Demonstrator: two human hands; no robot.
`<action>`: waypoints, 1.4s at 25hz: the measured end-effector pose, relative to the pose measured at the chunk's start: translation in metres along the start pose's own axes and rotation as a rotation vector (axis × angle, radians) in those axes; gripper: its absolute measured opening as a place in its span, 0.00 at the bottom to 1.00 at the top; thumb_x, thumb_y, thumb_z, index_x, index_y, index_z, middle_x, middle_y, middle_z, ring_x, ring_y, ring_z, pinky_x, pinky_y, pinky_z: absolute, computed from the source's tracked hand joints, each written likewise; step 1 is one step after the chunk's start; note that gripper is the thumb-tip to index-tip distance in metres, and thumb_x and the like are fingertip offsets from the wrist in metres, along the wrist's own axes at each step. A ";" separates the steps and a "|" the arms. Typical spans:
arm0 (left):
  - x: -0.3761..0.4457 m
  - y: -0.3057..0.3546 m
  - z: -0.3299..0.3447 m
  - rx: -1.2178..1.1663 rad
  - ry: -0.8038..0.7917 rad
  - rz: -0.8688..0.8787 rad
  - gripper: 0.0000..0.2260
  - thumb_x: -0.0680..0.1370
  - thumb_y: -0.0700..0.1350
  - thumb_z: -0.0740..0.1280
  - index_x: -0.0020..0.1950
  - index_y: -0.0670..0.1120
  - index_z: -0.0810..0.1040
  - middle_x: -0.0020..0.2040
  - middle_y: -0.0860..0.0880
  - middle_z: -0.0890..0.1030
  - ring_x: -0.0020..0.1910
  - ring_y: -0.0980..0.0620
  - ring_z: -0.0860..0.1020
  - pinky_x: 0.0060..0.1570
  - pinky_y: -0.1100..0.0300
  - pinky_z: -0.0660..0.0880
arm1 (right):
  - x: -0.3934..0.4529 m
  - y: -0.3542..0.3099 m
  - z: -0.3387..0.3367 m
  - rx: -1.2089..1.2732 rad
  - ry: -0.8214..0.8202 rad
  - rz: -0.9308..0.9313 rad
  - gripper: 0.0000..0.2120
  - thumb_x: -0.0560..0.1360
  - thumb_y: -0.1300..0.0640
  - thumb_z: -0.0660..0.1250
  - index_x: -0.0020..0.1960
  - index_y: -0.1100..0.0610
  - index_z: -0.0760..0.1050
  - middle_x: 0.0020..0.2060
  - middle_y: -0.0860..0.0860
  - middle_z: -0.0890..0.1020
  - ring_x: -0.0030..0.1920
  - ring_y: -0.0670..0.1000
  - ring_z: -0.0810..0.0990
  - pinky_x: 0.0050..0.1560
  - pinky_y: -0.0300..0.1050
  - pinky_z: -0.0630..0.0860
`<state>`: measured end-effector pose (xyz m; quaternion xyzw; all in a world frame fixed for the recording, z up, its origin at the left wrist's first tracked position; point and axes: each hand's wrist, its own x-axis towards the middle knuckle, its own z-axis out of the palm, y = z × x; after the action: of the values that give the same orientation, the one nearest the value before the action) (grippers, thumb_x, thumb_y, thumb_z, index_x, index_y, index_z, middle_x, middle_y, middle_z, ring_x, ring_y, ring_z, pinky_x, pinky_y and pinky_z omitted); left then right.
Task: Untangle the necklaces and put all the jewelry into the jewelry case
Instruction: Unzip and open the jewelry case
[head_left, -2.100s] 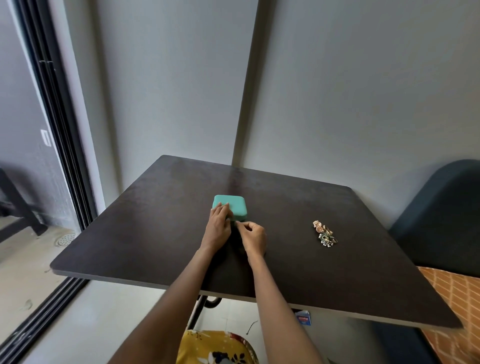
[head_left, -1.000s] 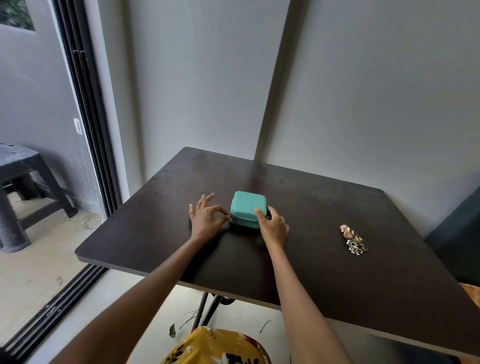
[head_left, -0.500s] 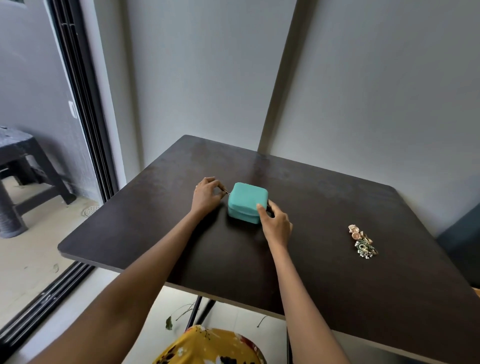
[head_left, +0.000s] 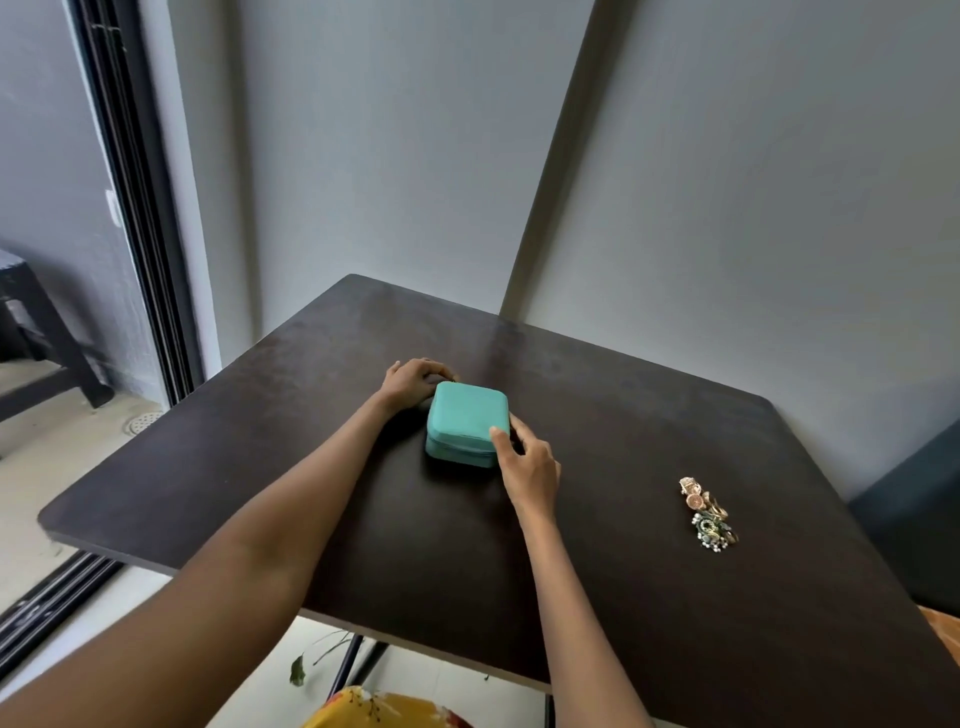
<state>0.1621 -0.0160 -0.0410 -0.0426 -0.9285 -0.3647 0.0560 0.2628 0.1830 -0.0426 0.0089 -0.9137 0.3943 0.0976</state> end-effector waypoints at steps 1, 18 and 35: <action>0.002 -0.004 0.000 -0.043 -0.031 0.009 0.11 0.78 0.44 0.60 0.51 0.54 0.82 0.57 0.55 0.81 0.61 0.53 0.74 0.71 0.45 0.57 | -0.001 0.000 0.000 -0.017 -0.005 -0.028 0.42 0.64 0.28 0.44 0.71 0.48 0.68 0.63 0.53 0.76 0.64 0.52 0.71 0.67 0.51 0.60; -0.141 -0.003 -0.036 -0.376 -0.026 0.052 0.39 0.68 0.40 0.76 0.74 0.45 0.59 0.65 0.51 0.61 0.65 0.55 0.63 0.68 0.62 0.63 | -0.043 -0.041 0.027 0.210 -0.133 0.011 0.17 0.79 0.46 0.59 0.61 0.56 0.71 0.58 0.53 0.78 0.59 0.54 0.76 0.63 0.53 0.69; -0.134 -0.005 -0.102 -0.020 -0.365 0.061 0.27 0.72 0.53 0.73 0.67 0.49 0.67 0.62 0.48 0.69 0.59 0.51 0.71 0.57 0.62 0.69 | -0.057 -0.039 0.026 0.100 -0.352 -0.163 0.48 0.67 0.45 0.75 0.77 0.48 0.48 0.73 0.50 0.64 0.72 0.51 0.64 0.71 0.53 0.63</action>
<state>0.3019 -0.0942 0.0121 -0.1365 -0.9178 -0.3584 -0.1028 0.3183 0.1342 -0.0425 0.1564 -0.8923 0.4221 -0.0328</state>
